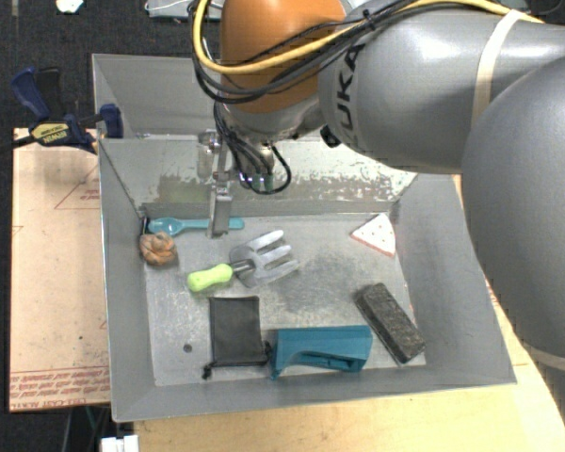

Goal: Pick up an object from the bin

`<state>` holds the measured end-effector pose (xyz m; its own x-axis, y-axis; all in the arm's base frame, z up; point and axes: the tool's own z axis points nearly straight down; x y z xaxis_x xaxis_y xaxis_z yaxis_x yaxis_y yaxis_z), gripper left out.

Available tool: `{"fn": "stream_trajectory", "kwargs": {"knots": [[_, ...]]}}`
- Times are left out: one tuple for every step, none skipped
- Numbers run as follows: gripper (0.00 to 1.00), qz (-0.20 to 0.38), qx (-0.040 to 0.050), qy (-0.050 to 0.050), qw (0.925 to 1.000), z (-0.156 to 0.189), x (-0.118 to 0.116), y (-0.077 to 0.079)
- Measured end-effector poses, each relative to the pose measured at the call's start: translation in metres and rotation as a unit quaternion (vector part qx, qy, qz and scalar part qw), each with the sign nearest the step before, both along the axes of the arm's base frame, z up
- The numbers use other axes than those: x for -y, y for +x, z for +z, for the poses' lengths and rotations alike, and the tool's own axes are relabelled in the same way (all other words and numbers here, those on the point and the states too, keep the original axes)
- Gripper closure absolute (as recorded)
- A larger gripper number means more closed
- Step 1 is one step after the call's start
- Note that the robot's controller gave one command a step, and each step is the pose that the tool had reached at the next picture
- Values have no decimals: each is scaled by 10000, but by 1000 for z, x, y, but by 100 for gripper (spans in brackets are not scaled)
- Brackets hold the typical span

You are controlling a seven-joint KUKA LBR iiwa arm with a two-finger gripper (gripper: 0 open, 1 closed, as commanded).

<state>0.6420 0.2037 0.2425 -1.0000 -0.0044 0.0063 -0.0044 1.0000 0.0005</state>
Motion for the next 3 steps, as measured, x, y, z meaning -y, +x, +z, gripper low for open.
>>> {"fn": "stream_trajectory", "kwargs": {"knots": [[0,-18,41,6,10000,6,1,2],[0,268,61,14,9996,-55,53,5],[0,81,95,39,9999,-106,90,3]]}}
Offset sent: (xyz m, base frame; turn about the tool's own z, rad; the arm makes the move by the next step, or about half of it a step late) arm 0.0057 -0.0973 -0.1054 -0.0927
